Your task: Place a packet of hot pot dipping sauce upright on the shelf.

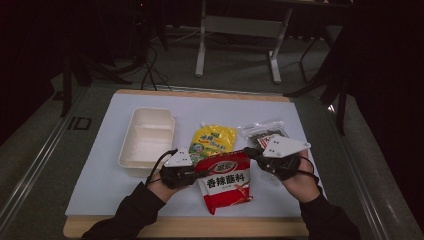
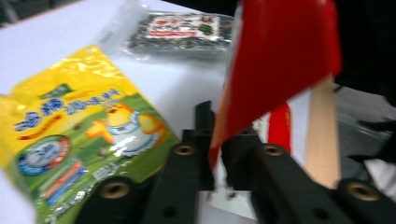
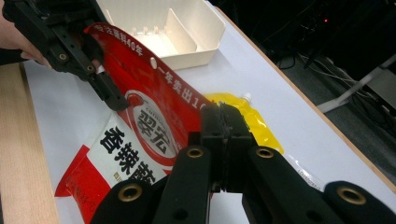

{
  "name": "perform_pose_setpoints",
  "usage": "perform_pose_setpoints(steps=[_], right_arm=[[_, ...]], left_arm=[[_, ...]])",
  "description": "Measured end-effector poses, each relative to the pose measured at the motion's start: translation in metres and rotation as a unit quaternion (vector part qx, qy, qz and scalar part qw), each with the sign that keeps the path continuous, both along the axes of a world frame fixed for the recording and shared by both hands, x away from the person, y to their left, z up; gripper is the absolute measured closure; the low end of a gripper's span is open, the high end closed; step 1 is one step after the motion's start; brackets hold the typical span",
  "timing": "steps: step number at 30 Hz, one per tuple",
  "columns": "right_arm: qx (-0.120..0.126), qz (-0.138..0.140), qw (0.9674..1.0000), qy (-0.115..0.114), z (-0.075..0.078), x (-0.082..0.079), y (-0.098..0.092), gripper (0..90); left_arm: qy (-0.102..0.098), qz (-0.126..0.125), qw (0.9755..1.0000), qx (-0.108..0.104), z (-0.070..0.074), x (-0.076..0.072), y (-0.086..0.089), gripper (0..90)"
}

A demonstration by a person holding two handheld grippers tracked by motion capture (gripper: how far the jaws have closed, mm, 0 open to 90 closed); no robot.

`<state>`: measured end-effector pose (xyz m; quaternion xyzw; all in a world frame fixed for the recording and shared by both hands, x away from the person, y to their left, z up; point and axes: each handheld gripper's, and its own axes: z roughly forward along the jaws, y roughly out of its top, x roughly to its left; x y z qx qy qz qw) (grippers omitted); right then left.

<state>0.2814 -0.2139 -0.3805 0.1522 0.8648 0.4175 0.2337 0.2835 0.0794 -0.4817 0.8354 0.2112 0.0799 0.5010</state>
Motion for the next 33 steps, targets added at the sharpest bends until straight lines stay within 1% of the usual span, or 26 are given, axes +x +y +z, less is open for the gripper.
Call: perform_pose_setpoints(steps=[1, 3, 4, 6, 7, 8, 10, 11, 12, 13, 15, 18, 20, 22, 26, 28, 29, 30, 31, 32, 33], right_arm=[[0.001, 0.002, 1.0000, 0.002, 0.000, 0.000, 0.000, 90.0], [-0.002, 0.001, 1.0000, -0.001, 0.001, -0.001, 0.000, 90.0], [-0.002, 0.002, 1.0000, 0.002, 0.001, -0.001, 0.000, 90.0], [0.000, 0.002, 1.0000, 0.002, 0.003, -0.001, -0.001, 90.0], [0.002, 0.004, 1.0000, 0.003, 0.003, -0.001, -0.002, 90.0], [0.001, 0.003, 1.0000, 0.002, 0.004, -0.002, -0.002, 90.0], [0.002, 0.004, 1.0000, 0.002, 0.006, -0.003, -0.003, 90.0], [0.004, 0.004, 1.0000, -0.001, 0.007, -0.004, -0.003, 90.0], [0.005, 0.005, 1.0000, -0.002, 0.009, -0.004, -0.004, 90.0], [0.005, 0.005, 1.0000, -0.002, 0.010, -0.005, -0.004, 90.0], [0.006, 0.004, 1.0000, -0.006, 0.011, -0.006, -0.005, 90.0], [0.009, 0.007, 0.9999, -0.005, 0.013, -0.007, -0.006, 90.0], [0.008, 0.007, 0.9999, -0.009, 0.015, -0.009, -0.007, 90.0], [0.008, 0.008, 0.9999, -0.010, 0.016, -0.009, -0.007, 90.0], [0.016, 0.007, 0.9998, -0.014, 0.019, -0.011, -0.009, 90.0], [0.018, 0.007, 0.9997, -0.016, 0.020, -0.011, -0.010, 90.0], [0.021, 0.007, 0.9996, -0.017, 0.021, -0.012, -0.011, 89.9], [0.024, 0.008, 0.9996, -0.015, 0.022, -0.012, -0.011, 89.8], [0.032, 0.012, 0.9993, -0.017, 0.024, -0.013, -0.013, 89.6], [0.032, 0.012, 0.9993, -0.017, 0.024, -0.013, -0.013, 89.6], [0.039, 0.014, 0.9990, -0.015, 0.026, -0.014, -0.014, 89.1]], left_arm=[[-0.001, -0.003, 1.0000, 0.002, 0.001, -0.001, 0.000, 90.0], [-0.011, -0.006, 0.9999, 0.012, 0.004, -0.004, -0.001, 90.0], [-0.008, -0.013, 0.9998, 0.012, 0.005, -0.005, -0.001, 90.0], [-0.012, -0.015, 0.9997, 0.015, 0.009, -0.008, -0.001, 90.0], [-0.010, -0.023, 0.9996, 0.014, 0.011, -0.009, -0.001, 90.0], [-0.014, -0.023, 0.9995, 0.015, 0.012, -0.010, -0.002, 90.0], [-0.008, -0.036, 0.9993, 0.013, 0.016, -0.012, -0.002, 90.0], [-0.011, -0.035, 0.9992, 0.014, 0.017, -0.013, -0.002, 90.0], [-0.008, -0.041, 0.9991, 0.014, 0.019, -0.014, -0.002, 90.0], [-0.009, -0.043, 0.9989, 0.012, 0.021, -0.016, -0.003, 90.0], [-0.008, -0.045, 0.9989, 0.012, 0.022, -0.017, -0.004, 90.0], [-0.008, -0.061, 0.9981, 0.009, 0.027, -0.024, -0.006, 90.0], [-0.006, -0.065, 0.9979, 0.007, 0.028, -0.026, -0.008, 90.0], [-0.009, -0.067, 0.9977, 0.005, 0.030, -0.028, -0.008, 90.0], [-0.014, -0.071, 0.9974, 0.008, 0.036, -0.032, -0.010, 90.0], [-0.018, -0.068, 0.9975, 0.011, 0.040, -0.034, -0.011, 90.0], [-0.021, -0.070, 0.9972, 0.014, 0.041, -0.034, -0.011, 90.0], [-0.022, -0.067, 0.9974, 0.014, 0.043, -0.035, -0.010, 90.0], [-0.025, -0.066, 0.9974, 0.014, 0.046, -0.034, -0.009, 90.0], [-0.025, -0.066, 0.9974, 0.014, 0.046, -0.034, -0.009, 90.0], [-0.028, -0.061, 0.9977, 0.015, 0.048, -0.034, -0.008, 90.0]])
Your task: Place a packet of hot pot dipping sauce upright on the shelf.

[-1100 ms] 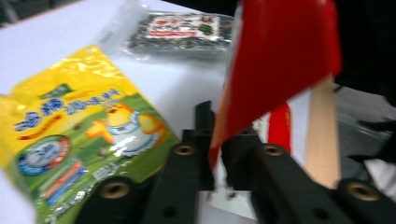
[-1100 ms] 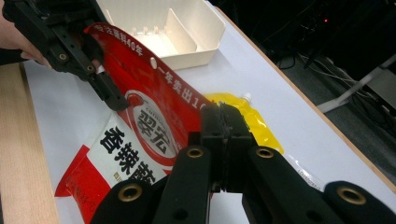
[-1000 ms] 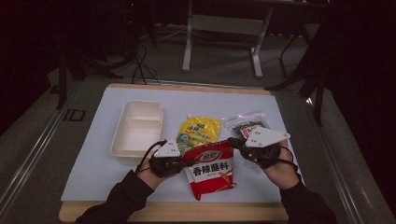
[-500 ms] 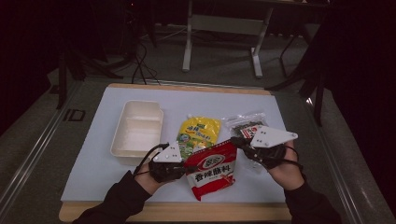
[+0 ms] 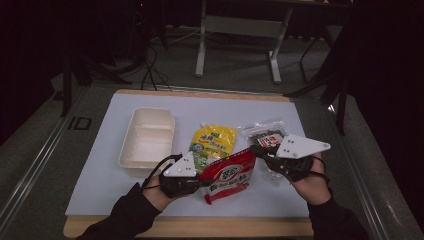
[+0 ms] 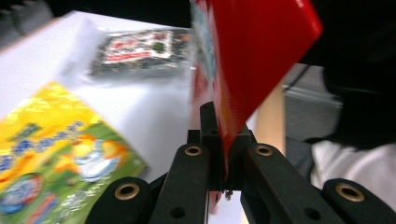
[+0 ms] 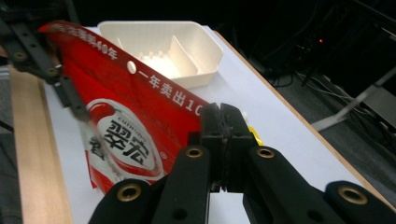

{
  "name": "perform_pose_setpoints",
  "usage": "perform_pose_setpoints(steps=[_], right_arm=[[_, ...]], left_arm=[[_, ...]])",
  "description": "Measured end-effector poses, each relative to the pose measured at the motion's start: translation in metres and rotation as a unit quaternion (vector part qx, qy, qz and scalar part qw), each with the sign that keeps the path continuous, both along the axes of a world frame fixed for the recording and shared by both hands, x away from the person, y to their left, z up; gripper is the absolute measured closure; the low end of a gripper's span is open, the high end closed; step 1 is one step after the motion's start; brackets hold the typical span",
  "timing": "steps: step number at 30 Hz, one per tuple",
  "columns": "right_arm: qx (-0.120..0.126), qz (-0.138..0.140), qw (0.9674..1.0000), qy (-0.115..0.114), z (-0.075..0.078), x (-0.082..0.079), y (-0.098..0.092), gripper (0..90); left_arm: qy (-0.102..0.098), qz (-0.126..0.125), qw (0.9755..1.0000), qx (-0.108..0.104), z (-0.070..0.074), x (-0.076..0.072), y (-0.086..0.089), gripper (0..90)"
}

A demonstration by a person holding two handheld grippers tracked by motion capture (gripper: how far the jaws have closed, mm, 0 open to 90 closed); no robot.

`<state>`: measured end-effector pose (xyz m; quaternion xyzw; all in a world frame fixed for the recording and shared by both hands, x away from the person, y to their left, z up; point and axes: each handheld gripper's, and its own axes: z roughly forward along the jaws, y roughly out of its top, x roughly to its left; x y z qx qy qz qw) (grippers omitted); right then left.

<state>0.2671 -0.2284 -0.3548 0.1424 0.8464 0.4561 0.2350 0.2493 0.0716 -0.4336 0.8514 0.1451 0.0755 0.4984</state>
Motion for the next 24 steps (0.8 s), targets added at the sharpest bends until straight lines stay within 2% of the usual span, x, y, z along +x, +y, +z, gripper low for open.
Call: perform_pose_setpoints(steps=[1, 2, 3, 4, 7, 8, 10, 11, 13, 16, 17, 18, 19, 20, 21, 24], right_arm=[[0.005, 0.002, 1.0000, 0.000, 0.001, -0.001, 0.000, 88.4], [0.007, 0.002, 1.0000, 0.001, 0.001, -0.001, -0.001, 87.5], [0.007, 0.002, 1.0000, 0.001, 0.001, -0.001, -0.001, 87.5], [0.013, 0.010, 0.9998, 0.009, 0.001, 0.000, -0.001, 75.7], [0.016, 0.012, 0.9997, 0.013, 0.001, 0.000, -0.001, 71.6], [0.013, 0.015, 0.9994, 0.028, -0.003, 0.002, 0.001, 57.4], [0.012, 0.011, 0.9995, 0.027, -0.004, 0.003, 0.001, 55.8], [0.013, 0.013, 0.9993, 0.032, -0.005, 0.003, 0.001, 52.7], [0.017, 0.008, 0.9995, 0.027, -0.007, 0.005, 0.001, 50.7], [0.020, 0.029, 0.9976, 0.059, -0.014, 0.012, 0.001, 44.9], [0.012, 0.029, 0.9975, 0.063, -0.019, 0.014, 0.002, 44.9], [0.009, 0.033, 0.9969, 0.070, -0.021, 0.016, 0.003, 44.9], [0.009, 0.035, 0.9964, 0.076, -0.024, 0.018, 0.004, 44.8], [0.007, 0.039, 0.9958, 0.083, -0.027, 0.019, 0.005, 45.0], [0.007, 0.039, 0.9958, 0.083, -0.027, 0.019, 0.005, 45.0], [-0.004, 0.053, 0.9942, 0.094, -0.034, 0.023, 0.009, 45.0]], left_arm=[[0.004, -0.008, 1.0000, -0.003, 0.002, 0.000, 0.001, 90.0], [-0.006, -0.005, 1.0000, 0.002, 0.004, -0.001, 0.001, 90.0], [-0.004, -0.006, 1.0000, 0.001, 0.005, 0.000, 0.002, 90.0], [-0.006, -0.009, 0.9999, 0.003, 0.007, 0.000, 0.002, 90.0], [-0.003, -0.010, 0.9999, -0.001, 0.010, 0.001, 0.005, 90.0], [-0.004, -0.007, 1.0000, -0.003, 0.012, 0.001, 0.006, 90.0], [-0.013, -0.008, 0.9999, -0.002, 0.015, -0.001, 0.007, 90.0], [-0.007, -0.013, 0.9999, -0.006, 0.016, -0.001, 0.007, 90.0], [-0.012, -0.008, 0.9999, -0.009, 0.018, 0.000, 0.009, 90.0], [-0.013, -0.008, 0.9998, -0.016, 0.021, 0.001, 0.012, 90.0], [-0.016, -0.008, 0.9997, -0.017, 0.022, 0.000, 0.013, 90.0], [-0.011, -0.012, 0.9996, -0.024, 0.023, 0.001, 0.013, 90.0], [-0.020, -0.007, 0.9995, -0.023, 0.024, 0.000, 0.013, 90.0], [-0.020, -0.007, 0.9995, -0.023, 0.024, 0.000, 0.013, 90.0], [-0.016, -0.011, 0.9995, -0.024, 0.025, 0.001, 0.013, 90.0], [-0.023, -0.008, 0.9994, -0.026, 0.027, 0.000, 0.013, 90.0]])
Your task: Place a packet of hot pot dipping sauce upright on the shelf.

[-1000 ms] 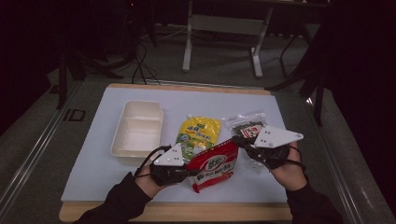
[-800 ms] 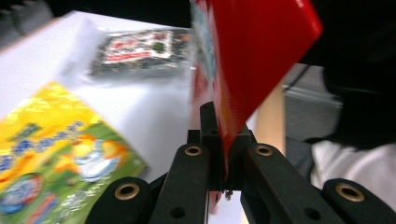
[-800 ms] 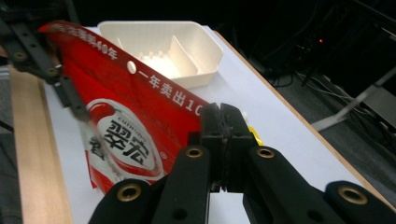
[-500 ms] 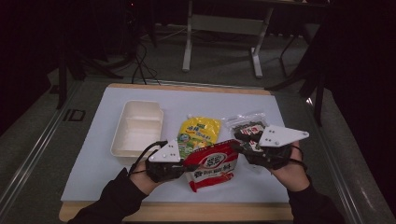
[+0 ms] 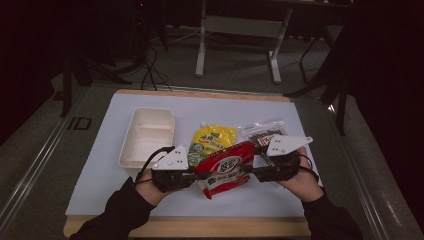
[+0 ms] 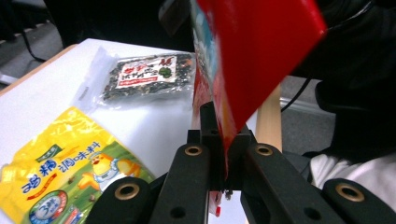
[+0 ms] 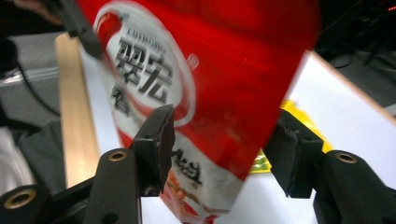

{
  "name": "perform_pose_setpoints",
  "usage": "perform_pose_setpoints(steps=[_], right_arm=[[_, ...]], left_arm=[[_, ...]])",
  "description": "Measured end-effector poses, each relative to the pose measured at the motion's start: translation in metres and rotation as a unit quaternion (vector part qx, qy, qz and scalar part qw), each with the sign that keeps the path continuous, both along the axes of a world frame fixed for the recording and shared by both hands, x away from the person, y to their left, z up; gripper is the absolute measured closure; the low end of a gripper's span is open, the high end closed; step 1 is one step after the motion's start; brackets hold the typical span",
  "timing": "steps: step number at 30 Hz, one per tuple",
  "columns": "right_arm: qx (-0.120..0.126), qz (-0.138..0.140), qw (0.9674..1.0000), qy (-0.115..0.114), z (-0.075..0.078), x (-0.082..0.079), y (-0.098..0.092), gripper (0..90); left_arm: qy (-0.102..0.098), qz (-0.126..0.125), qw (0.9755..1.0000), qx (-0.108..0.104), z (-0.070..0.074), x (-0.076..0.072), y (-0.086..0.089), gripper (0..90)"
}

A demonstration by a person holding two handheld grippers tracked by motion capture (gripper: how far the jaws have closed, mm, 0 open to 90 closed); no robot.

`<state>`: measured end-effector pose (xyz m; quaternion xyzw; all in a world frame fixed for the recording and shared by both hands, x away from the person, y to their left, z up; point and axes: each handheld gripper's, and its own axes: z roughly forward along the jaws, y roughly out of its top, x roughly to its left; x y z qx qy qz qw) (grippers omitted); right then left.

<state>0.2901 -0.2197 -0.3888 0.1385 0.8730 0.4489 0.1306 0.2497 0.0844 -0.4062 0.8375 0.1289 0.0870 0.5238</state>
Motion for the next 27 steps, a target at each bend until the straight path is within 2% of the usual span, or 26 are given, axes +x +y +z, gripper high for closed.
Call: perform_pose_setpoints(steps=[5, 9, 12, 13, 14, 15, 19, 20, 24, 27], right_arm=[[-0.006, 0.014, 0.9998, 0.014, -0.0047, 0.0031, 0.0020, 49.4], [-0.009, 0.017, 0.9997, 0.015, -0.0056, 0.0035, 0.0025, 54.9], [-0.013, 0.023, 0.9995, 0.016, -0.0054, 0.0042, 0.0009, 65.9], [-0.013, 0.023, 0.9995, 0.016, -0.0054, 0.0042, 0.0009, 65.9], [-0.017, 0.032, 0.9992, 0.017, -0.0052, 0.0043, 0.0002, 72.1], [-0.017, 0.032, 0.9992, 0.017, -0.0052, 0.0043, 0.0002, 72.1], [-0.026, 0.054, 0.9979, 0.024, -0.0042, 0.0042, -0.0010, 81.1], [-0.025, 0.059, 0.9975, 0.028, -0.0040, 0.0042, -0.0013, 86.8], [-0.035, 0.069, 0.9964, 0.034, -0.0042, 0.0033, -0.0002, 89.7], [-0.041, 0.067, 0.9965, 0.028, -0.0044, 0.0014, 0.0009, 90.0]], left_arm=[[0.002, 0.002, 1.0000, -0.004, 0.0020, 0.0009, -0.0008, 90.0], [0.001, 0.006, 1.0000, -0.003, 0.0018, 0.0016, -0.0021, 90.0], [0.003, 0.009, 0.9999, -0.005, 0.0007, 0.0031, -0.0012, 90.0], [0.006, 0.010, 0.9999, -0.008, 0.0005, 0.0037, -0.0010, 90.0], [0.005, 0.011, 0.9999, -0.007, 0.0006, 0.0039, -0.0006, 90.0], [0.006, 0.014, 0.9998, -0.009, 0.0005, 0.0043, -0.0005, 90.0], [0.007, 0.015, 0.9998, -0.008, 0.0008, 0.0060, 0.0007, 90.0], [0.011, 0.017, 0.9997, -0.012, 0.0006, 0.0066, 0.0011, 90.0], [0.013, 0.018, 0.9997, -0.010, -0.0005, 0.0078, 0.0011, 90.0], [0.011, 0.019, 0.9997, -0.010, -0.0016, 0.0083, 0.0020, 90.0]])
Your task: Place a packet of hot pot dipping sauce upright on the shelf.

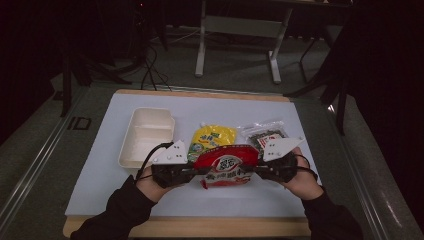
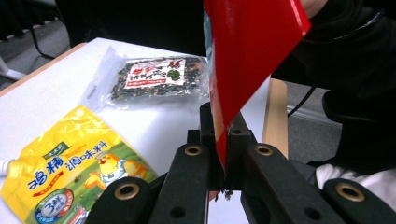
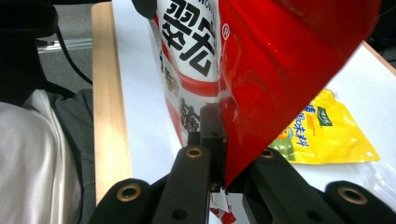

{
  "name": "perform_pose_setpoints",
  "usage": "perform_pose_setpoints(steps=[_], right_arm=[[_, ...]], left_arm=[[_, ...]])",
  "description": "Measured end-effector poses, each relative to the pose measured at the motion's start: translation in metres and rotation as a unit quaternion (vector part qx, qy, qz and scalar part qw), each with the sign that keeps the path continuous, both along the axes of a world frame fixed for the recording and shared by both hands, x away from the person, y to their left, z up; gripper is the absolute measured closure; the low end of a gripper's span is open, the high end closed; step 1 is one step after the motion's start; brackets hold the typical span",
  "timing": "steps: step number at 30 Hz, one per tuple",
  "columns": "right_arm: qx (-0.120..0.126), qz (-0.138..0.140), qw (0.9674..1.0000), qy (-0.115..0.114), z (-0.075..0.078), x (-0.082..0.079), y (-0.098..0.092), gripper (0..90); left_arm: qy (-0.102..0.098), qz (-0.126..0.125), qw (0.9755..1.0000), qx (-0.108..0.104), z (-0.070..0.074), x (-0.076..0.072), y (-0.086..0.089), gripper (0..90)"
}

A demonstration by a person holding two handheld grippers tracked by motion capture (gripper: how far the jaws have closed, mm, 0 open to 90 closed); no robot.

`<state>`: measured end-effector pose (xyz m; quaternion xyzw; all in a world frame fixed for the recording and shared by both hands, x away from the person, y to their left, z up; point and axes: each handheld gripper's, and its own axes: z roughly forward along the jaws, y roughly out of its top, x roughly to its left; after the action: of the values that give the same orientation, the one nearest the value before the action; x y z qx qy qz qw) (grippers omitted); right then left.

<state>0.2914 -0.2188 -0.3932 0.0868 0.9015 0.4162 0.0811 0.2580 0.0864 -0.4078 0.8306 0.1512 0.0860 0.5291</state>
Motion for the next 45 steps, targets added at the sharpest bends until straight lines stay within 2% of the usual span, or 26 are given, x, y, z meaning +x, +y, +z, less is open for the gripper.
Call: perform_pose_setpoints(steps=[1, 5, 10, 13, 16, 17, 19, 20, 21, 22, 23, 24, 26, 27, 28, 29, 30, 31, 32, 33, 34, 37, 40, 45], right_arm=[[0.007, 0.001, 1.0000, -0.001, 0.002, -0.001, -0.001, 90.0], [0.007, 0.002, 1.0000, -0.001, 0.003, -0.001, -0.002, 90.0], [0.022, 0.001, 0.9998, -0.001, 0.009, 0.000, -0.004, 90.0], [0.023, 0.000, 0.9997, -0.002, 0.010, 0.000, -0.005, 90.0], [0.025, 0.000, 0.9997, -0.001, 0.012, 0.000, -0.005, 90.0], [0.024, -0.002, 0.9997, -0.007, 0.012, 0.000, -0.005, 90.0], [0.025, -0.002, 0.9997, -0.003, 0.013, 0.001, -0.005, 90.0], [0.026, -0.004, 0.9997, -0.004, 0.013, 0.001, -0.005, 90.0], [0.027, -0.005, 0.9996, -0.005, 0.014, 0.002, -0.005, 90.0], [0.027, -0.005, 0.9996, -0.005, 0.014, 0.002, -0.005, 90.0], [0.030, -0.005, 0.9995, -0.002, 0.015, 0.003, -0.006, 90.0], [0.030, -0.005, 0.9995, -0.002, 0.015, 0.003, -0.006, 90.0], [0.032, -0.007, 0.9994, -0.007, 0.017, 0.004, -0.007, 90.0], [0.032, -0.007, 0.9994, -0.007, 0.017, 0.004, -0.007, 90.0], [0.034, -0.009, 0.9993, -0.007, 0.018, 0.004, -0.007, 90.0], [0.036, -0.012, 0.9992, -0.010, 0.020, 0.005, -0.008, 90.0], [0.036, -0.012, 0.9992, -0.010, 0.020, 0.005, -0.008, 90.0], [0.038, -0.013, 0.9991, -0.010, 0.021, 0.006, -0.009, 90.0], [0.039, -0.015, 0.9991, -0.010, 0.022, 0.006, -0.009, 90.0], [0.040, -0.017, 0.9990, -0.012, 0.023, 0.007, -0.009, 90.0], [0.039, -0.020, 0.9990, -0.014, 0.024, 0.008, -0.010, 90.0], [0.040, -0.022, 0.9989, -0.013, 0.026, 0.010, -0.010, 90.0], [0.043, -0.023, 0.9986, -0.018, 0.029, 0.013, -0.010, 90.0], [0.046, -0.025, 0.9985, -0.018, 0.032, 0.018, -0.009, 90.0]], left_arm=[[0.001, 0.002, 1.0000, -0.004, 0.000, 0.000, 0.001, 90.0], [0.000, -0.002, 1.0000, -0.009, 0.002, 0.001, 0.001, 90.0], [-0.012, 0.002, 0.9998, -0.014, 0.005, 0.001, 0.002, 89.1], [-0.012, 0.012, 0.9995, -0.026, 0.005, 0.002, 0.004, 71.8], [-0.011, 0.015, 0.9994, -0.029, 0.005, 0.002, 0.006, 67.8], [-0.011, 0.015, 0.9995, -0.027, 0.004, 0.001, 0.006, 59.9], [-0.010, 0.015, 0.9994, -0.031, 0.003, 0.001, 0.006, 59.4], [-0.009, 0.018, 0.9993, -0.033, 0.003, 0.001, 0.007, 56.3], [-0.010, 0.023, 0.9991, -0.034, 0.002, 0.000, 0.007, 48.0], [-0.011, 0.025, 0.9989, -0.037, 0.002, 0.000, 0.008, 48.0], [-0.011, 0.031, 0.9986, -0.042, 0.001, 0.000, 0.009, 42.5], [-0.009, 0.033, 0.9985, -0.044, 0.001, 0.000, 0.011, 42.5], [-0.009, 0.042, 0.9980, -0.045, -0.001, 0.000, 0.012, 32.2], [-0.007, 0.041, 0.9981, -0.046, -0.002, 0.000, 0.013, 32.2], [-0.003, 0.045, 0.9977, -0.050, -0.004, -0.001, 0.013, 27.9], [0.002, 0.048, 0.9976, -0.049, -0.006, 0.000, 0.013, 16.7], [0.006, 0.039, 0.9981, -0.047, -0.008, -0.001, 0.013, 16.7], [0.005, 0.045, 0.9981, -0.042, -0.010, -0.001, 0.012, 12.6], [0.003, 0.051, 0.9980, -0.038, -0.012, -0.002, 0.011, 12.5], [0.007, 0.052, 0.9978, -0.041, -0.014, -0.003, 0.011, 9.8], [0.010, 0.057, 0.9975, -0.041, -0.016, -0.003, 0.011, 2.1], [-0.003, 0.069, 0.9968, -0.040, -0.023, -0.006, 0.012, 2.0], [-0.001, 0.068, 0.9964, -0.051, -0.029, -0.010, 0.014, 2.0], [-0.005, 0.067, 0.9966, -0.048, -0.038, -0.017, 0.014, 2.0]])
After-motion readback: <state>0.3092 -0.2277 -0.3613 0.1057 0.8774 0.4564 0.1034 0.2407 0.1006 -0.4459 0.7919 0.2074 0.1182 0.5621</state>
